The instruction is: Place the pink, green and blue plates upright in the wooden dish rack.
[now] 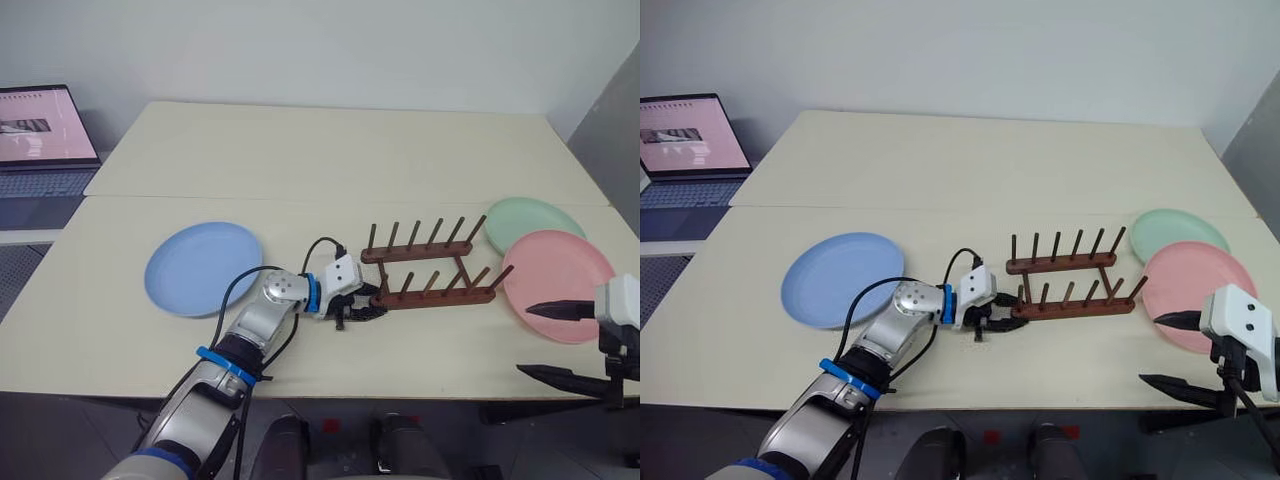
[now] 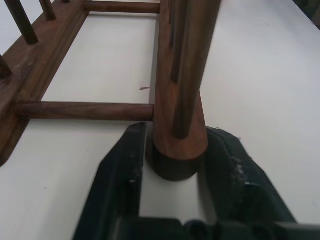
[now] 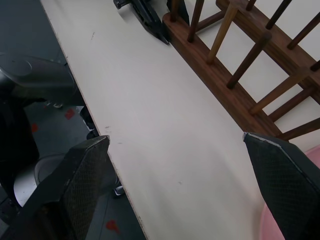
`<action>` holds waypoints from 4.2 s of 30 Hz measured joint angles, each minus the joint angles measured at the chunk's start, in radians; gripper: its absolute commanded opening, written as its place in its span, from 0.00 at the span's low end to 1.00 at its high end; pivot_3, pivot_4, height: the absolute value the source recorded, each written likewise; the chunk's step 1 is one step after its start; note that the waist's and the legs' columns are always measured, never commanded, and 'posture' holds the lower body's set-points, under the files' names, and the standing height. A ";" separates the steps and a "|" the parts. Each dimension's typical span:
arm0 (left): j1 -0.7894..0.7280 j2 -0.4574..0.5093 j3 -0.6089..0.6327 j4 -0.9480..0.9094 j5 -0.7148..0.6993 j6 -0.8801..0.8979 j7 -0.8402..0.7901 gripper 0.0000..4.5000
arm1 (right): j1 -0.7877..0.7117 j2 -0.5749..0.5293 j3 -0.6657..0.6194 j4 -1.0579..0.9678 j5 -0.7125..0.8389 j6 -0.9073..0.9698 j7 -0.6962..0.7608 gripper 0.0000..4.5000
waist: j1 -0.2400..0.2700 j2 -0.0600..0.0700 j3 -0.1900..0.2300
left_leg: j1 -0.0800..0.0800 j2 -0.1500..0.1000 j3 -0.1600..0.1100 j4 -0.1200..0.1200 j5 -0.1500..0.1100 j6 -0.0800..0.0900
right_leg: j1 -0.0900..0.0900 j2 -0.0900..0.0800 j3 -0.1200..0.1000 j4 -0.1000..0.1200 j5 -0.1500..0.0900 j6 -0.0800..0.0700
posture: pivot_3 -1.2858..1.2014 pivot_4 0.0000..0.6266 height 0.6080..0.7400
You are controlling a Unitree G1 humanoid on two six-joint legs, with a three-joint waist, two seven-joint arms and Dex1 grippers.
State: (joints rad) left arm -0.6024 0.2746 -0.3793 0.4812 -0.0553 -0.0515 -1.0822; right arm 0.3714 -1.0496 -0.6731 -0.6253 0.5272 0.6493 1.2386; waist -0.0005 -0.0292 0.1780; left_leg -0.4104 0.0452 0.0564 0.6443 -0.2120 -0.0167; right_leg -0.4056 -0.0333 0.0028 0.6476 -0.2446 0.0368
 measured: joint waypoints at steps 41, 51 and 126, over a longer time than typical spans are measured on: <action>0.036 -0.010 -0.057 -0.153 0.150 0.113 0.293 0.00 | -0.561 0.225 0.779 0.458 -0.527 -0.175 -0.433 0.00 | -0.001 -0.001 -0.001 | -0.003 0.000 0.001 0.004 0.002 0.002 | -0.004 0.003 0.007 0.000 0.008 -0.001 | 0.52 0.24 1.00; -0.016 -0.042 -0.039 -0.055 0.163 0.071 0.335 0.00 | -0.596 0.251 0.781 0.503 -0.552 -0.191 -0.447 0.00 | -0.001 -0.001 -0.001 | -0.004 0.000 0.002 0.003 0.002 0.002 | -0.005 0.003 0.007 0.000 0.009 0.002 | 0.52 0.24 1.00; 0.035 0.311 0.212 -0.672 -0.432 0.467 -0.172 0.97 | -0.894 0.321 -0.099 0.101 0.522 0.656 -0.695 0.00 | -0.001 -0.003 -0.002 | -0.008 0.002 0.001 0.000 0.001 0.003 | -0.010 0.004 0.011 -0.002 0.011 -0.005 | 0.52 0.24 1.00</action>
State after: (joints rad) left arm -0.5669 0.5859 -0.1675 -0.1905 -0.4871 0.4157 -1.2545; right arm -0.5231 -0.7283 -0.7723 -0.5239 1.0489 1.3051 0.5441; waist -0.0014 -0.0327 0.1756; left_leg -0.4180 0.0477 0.0579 0.6443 -0.2110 -0.0132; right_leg -0.4155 -0.0288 0.0136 0.6460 -0.2340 0.0320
